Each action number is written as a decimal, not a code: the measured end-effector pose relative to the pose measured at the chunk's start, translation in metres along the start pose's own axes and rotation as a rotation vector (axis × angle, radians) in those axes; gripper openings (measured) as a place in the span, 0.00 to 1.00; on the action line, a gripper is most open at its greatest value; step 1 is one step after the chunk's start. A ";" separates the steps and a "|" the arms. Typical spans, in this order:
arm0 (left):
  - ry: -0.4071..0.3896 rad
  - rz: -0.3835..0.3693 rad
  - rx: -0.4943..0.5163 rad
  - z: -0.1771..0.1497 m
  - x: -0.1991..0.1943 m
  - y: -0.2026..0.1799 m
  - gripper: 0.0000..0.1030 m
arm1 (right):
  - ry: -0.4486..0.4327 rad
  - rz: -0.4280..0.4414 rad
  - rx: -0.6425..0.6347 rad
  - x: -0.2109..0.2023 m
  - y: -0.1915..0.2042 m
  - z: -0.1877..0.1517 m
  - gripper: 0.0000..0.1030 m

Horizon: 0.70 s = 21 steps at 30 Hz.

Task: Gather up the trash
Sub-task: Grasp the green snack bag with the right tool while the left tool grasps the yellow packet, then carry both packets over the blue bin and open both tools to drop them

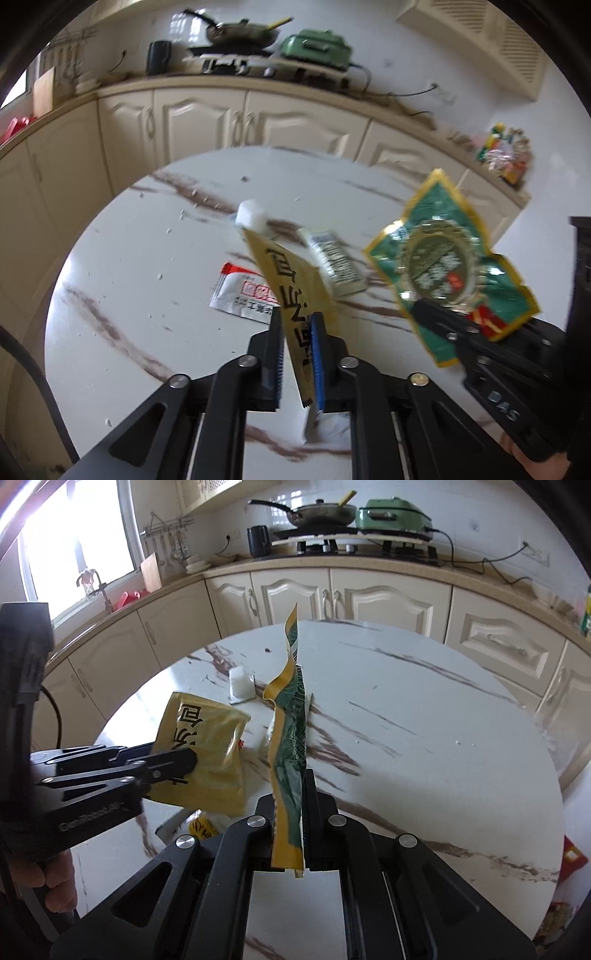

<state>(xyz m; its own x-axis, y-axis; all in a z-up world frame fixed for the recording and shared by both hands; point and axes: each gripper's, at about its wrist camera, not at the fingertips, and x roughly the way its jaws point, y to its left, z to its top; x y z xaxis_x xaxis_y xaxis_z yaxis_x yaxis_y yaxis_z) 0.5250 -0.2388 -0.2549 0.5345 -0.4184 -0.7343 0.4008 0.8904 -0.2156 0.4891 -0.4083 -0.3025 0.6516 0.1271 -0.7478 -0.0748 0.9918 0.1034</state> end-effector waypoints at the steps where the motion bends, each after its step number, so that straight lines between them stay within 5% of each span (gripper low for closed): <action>1: -0.018 -0.010 0.007 -0.002 -0.004 -0.002 0.03 | -0.002 -0.001 -0.002 -0.002 0.002 0.001 0.06; 12: -0.099 -0.106 0.015 -0.020 -0.051 0.014 0.02 | -0.053 -0.005 -0.029 -0.030 0.037 0.012 0.06; 21: -0.198 -0.118 -0.023 -0.025 -0.138 0.062 0.02 | -0.087 -0.003 -0.081 -0.052 0.080 0.027 0.06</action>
<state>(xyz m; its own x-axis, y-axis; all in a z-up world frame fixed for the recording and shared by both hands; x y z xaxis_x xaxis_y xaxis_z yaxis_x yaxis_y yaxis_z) 0.4572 -0.1217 -0.1830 0.6212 -0.5448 -0.5633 0.4533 0.8361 -0.3088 0.4699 -0.3363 -0.2379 0.7150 0.1257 -0.6877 -0.1307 0.9904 0.0451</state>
